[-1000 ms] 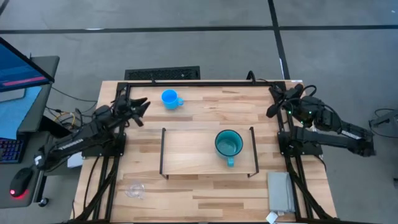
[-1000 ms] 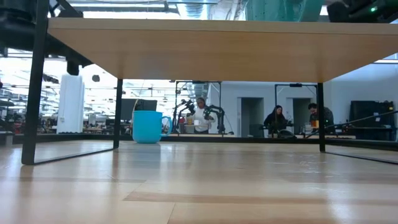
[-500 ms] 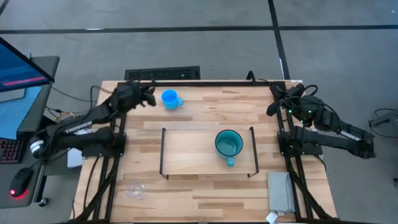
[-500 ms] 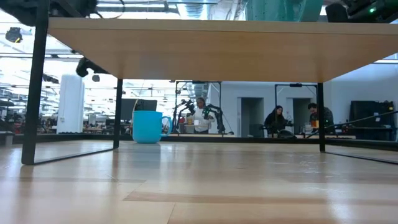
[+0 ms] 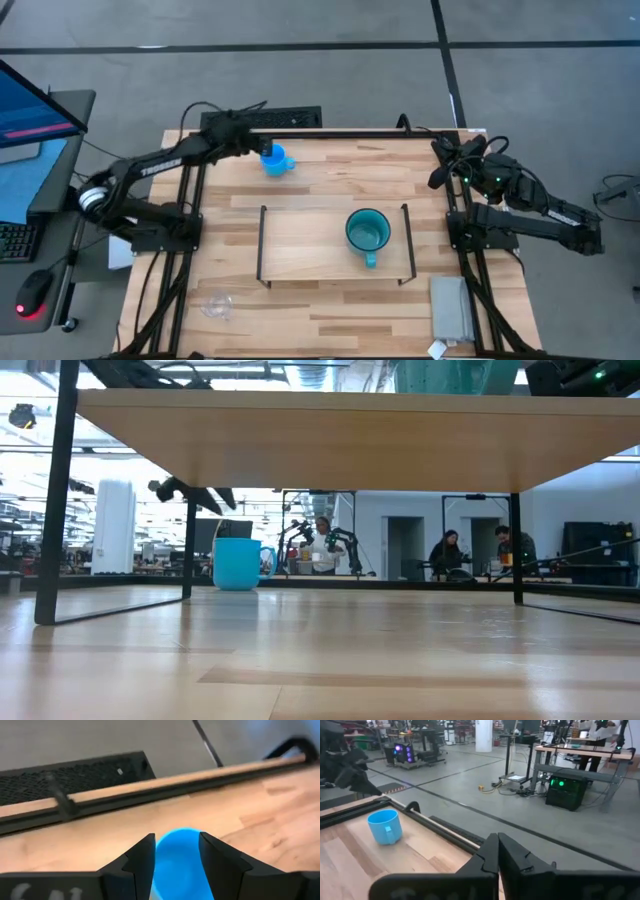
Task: Stack small to large cups/mugs on shelf
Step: Put the blue mug on the shelf
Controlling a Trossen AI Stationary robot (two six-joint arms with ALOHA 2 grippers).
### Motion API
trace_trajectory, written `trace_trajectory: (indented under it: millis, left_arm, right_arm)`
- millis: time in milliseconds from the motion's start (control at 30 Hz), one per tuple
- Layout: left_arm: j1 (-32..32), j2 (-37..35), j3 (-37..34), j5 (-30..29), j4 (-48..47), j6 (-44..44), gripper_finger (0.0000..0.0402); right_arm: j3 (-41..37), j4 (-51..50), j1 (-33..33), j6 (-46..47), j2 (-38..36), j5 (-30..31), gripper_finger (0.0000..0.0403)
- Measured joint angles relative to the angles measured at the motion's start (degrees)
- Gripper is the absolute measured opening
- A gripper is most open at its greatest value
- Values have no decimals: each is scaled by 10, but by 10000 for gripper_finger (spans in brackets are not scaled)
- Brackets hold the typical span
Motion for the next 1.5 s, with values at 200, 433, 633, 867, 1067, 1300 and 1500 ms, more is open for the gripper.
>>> trace_trajectory:
  millis: [200,433,633,867,1067,1300,1500]
  left_arm:
    - [0,62,72,27,-87,41,143]
    - [0,79,118,2,-193,50,143]
    - [0,79,119,5,-198,47,143]
    - [0,79,119,11,-229,35,143]
    - [-1,97,119,-3,-216,29,143]
    - [-1,153,120,15,-200,30,143]
    - [-1,185,119,16,-202,31,142]
  right_arm:
    - [0,-2,1,5,0,-17,21]
    - [0,-6,1,9,0,-25,18]
    - [0,-6,1,9,0,-25,21]
    - [0,-6,1,9,0,-25,17]
    - [0,-6,1,10,0,-25,22]
    - [0,-6,1,10,0,-25,17]
    - [0,-6,1,10,0,-25,20]
